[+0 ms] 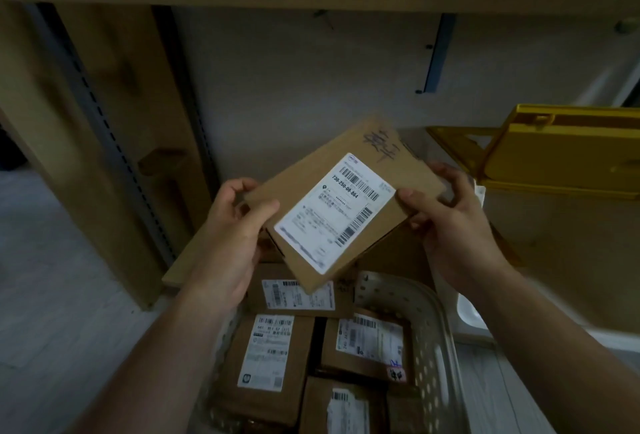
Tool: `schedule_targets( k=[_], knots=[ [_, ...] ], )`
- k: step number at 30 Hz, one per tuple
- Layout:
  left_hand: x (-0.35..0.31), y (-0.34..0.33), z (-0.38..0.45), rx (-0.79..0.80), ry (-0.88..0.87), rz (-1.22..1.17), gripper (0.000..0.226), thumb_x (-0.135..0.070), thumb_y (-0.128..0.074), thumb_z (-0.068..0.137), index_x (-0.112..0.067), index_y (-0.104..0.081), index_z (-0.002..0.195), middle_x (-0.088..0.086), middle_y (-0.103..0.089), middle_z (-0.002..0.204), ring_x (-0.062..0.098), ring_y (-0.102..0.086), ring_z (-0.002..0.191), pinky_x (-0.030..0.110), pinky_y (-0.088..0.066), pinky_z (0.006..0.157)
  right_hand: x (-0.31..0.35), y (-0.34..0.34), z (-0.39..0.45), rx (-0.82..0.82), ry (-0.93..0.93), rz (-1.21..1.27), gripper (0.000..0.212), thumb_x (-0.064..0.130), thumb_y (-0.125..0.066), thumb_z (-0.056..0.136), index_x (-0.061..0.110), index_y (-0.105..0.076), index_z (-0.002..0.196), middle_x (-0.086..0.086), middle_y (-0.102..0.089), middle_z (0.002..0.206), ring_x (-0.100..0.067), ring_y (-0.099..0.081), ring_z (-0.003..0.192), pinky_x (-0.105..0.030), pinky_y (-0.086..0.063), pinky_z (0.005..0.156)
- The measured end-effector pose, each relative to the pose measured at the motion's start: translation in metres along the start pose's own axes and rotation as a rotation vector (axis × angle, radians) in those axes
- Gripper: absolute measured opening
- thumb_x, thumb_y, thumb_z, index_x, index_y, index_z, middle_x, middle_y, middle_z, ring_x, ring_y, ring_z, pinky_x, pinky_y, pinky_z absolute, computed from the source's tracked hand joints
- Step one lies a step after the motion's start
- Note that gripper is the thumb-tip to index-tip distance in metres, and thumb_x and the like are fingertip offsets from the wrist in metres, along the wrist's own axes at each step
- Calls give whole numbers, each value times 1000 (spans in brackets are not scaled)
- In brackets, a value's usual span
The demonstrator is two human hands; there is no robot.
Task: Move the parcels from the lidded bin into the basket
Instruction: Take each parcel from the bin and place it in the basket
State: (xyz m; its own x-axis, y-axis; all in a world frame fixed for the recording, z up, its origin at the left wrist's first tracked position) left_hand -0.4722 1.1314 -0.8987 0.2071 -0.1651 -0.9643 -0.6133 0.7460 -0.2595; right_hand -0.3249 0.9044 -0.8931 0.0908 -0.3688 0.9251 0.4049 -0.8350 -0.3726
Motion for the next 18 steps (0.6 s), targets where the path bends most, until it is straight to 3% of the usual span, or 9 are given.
schedule_targets(
  k=[3, 5, 7, 10, 12, 18],
  knots=[
    [1, -1, 0, 39, -35, 166, 19, -12, -69, 91, -19, -51, 87, -3, -67, 78, 11, -67, 68, 33, -51, 63, 5, 2, 2, -24, 37, 177, 44, 0, -72, 79, 16, -46, 110, -5, -57, 78, -6, -52, 52, -17, -43, 49],
    [2, -6, -1, 81, -55, 245, 24, -14, -70, 91, -16, -48, 82, -7, -65, 70, 10, -65, 68, 31, -50, 62, 8, -3, 0, 16, 72, 107, 32, 4, -73, 79, 14, -50, 99, -1, -59, 74, -6, -55, 53, -17, -44, 51],
    [3, -12, -3, 113, -68, 291, 25, -17, -70, 92, -15, -48, 80, -4, -65, 71, 13, -65, 71, 29, -50, 62, 11, -11, -4, 63, 102, -28, 28, 14, -76, 73, 14, -57, 95, -1, -68, 84, -10, -65, 67, -21, -49, 58],
    [5, -18, -6, 141, -64, 314, 27, -19, -67, 94, -9, -47, 79, 8, -71, 78, 20, -72, 79, 36, -57, 67, 12, -22, -11, 133, 157, -264, 43, 10, -76, 82, 27, -63, 120, -2, -74, 106, -21, -72, 101, -33, -59, 77],
    [6, -19, -7, 129, -54, 301, 23, -19, -65, 95, -8, -49, 84, 14, -73, 88, 24, -75, 88, 40, -61, 73, 11, -28, -13, 182, 174, -320, 58, 2, -71, 87, 38, -57, 132, -4, -73, 108, -22, -72, 104, -37, -61, 81],
    [3, -22, -9, 120, -31, 197, 15, -12, -63, 96, -7, -50, 102, 4, -78, 95, 14, -76, 87, 23, -60, 64, 14, -33, -16, 201, 189, -321, 65, 6, -74, 86, 37, -53, 138, -1, -76, 101, -22, -72, 106, -43, -59, 88]
  ],
)
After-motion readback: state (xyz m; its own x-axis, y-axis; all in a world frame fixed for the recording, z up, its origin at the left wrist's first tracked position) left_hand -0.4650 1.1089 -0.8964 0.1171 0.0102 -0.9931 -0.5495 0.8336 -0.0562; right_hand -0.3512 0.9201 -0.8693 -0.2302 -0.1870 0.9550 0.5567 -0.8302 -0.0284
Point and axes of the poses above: each hand's wrist, its own z-axis towards the middle knuckle, its own y-axis out of the back of the hand, x = y × z, the point moved 9 cm from there along z, towards the middle knuckle
